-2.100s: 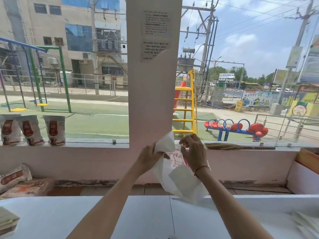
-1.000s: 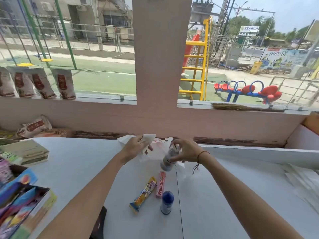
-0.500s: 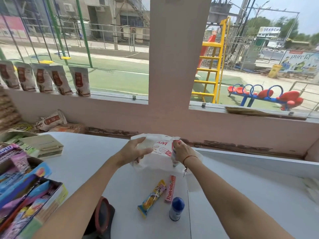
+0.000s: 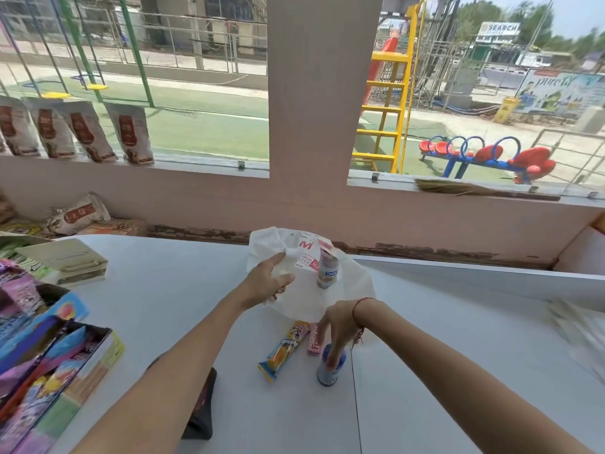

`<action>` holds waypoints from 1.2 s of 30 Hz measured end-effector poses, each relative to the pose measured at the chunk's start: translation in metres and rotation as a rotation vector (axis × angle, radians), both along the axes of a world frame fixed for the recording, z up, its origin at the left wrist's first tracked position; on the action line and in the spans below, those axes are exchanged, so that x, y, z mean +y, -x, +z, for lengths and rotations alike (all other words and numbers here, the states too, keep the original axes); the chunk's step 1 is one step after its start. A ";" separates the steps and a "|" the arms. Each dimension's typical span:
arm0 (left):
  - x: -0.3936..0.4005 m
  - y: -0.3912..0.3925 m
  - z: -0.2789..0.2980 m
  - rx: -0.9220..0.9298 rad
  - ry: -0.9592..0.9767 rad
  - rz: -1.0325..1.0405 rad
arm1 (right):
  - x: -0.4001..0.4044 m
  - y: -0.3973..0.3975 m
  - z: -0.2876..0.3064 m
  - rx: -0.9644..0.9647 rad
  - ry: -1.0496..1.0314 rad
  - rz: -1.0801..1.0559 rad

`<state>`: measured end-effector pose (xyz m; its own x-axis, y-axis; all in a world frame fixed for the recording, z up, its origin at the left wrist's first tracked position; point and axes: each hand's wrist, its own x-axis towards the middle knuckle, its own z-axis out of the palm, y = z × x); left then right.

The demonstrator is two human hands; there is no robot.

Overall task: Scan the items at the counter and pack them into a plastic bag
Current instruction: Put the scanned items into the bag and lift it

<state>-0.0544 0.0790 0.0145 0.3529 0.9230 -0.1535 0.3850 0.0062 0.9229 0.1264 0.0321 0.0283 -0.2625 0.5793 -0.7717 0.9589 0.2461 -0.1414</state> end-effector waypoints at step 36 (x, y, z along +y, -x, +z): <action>-0.035 0.028 -0.013 -0.071 0.013 0.210 | 0.023 0.002 -0.034 0.532 -1.008 -0.032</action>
<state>-0.0821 0.0437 0.0011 0.1634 0.9756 -0.1470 0.3078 0.0911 0.9471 0.1248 0.0550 -0.0058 -0.3915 0.8846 0.2533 0.8442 0.4548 -0.2837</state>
